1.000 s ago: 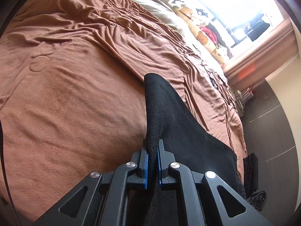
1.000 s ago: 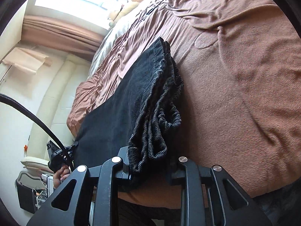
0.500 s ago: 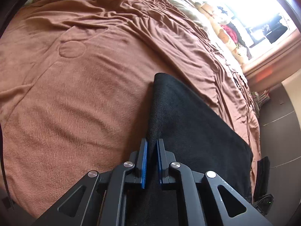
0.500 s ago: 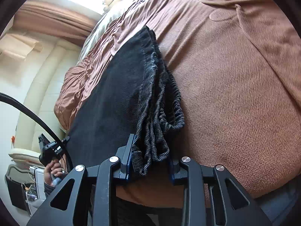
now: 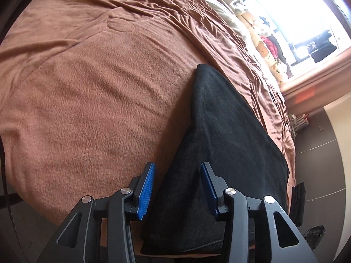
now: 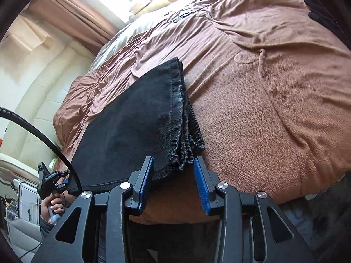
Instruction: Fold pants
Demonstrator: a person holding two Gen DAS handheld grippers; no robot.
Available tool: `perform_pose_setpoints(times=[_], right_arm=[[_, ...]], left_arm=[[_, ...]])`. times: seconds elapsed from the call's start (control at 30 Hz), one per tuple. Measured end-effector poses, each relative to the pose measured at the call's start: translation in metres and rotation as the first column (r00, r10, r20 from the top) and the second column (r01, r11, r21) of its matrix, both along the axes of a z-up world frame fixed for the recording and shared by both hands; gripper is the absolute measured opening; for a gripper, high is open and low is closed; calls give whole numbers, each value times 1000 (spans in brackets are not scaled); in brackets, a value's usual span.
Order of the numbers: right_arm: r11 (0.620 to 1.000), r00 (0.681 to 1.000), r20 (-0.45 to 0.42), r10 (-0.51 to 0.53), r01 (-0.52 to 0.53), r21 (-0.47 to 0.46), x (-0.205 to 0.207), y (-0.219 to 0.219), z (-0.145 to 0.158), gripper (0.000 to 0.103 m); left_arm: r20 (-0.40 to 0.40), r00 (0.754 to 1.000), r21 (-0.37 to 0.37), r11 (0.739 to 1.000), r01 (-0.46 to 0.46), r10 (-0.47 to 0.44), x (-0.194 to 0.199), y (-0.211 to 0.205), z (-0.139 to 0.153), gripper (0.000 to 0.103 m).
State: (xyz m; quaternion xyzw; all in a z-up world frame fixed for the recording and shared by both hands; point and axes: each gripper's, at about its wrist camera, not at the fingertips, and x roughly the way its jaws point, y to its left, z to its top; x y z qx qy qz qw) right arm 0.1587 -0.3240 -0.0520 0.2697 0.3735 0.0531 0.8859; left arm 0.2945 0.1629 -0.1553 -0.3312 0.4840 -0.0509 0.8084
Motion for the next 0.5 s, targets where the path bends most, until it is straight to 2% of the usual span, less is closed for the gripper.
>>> perform_pose_setpoints(times=[0.33,0.5], right_arm=[[994,994,42,97,-95,-60,18,54,3,35],[981,983,39,178,-174,-85,38,89,0,35]], left_arm=[[25,998,-114,992,-53,56,-42,6,-9,46],[34,993,-213,971,-106,116,-57,8,-18,46]])
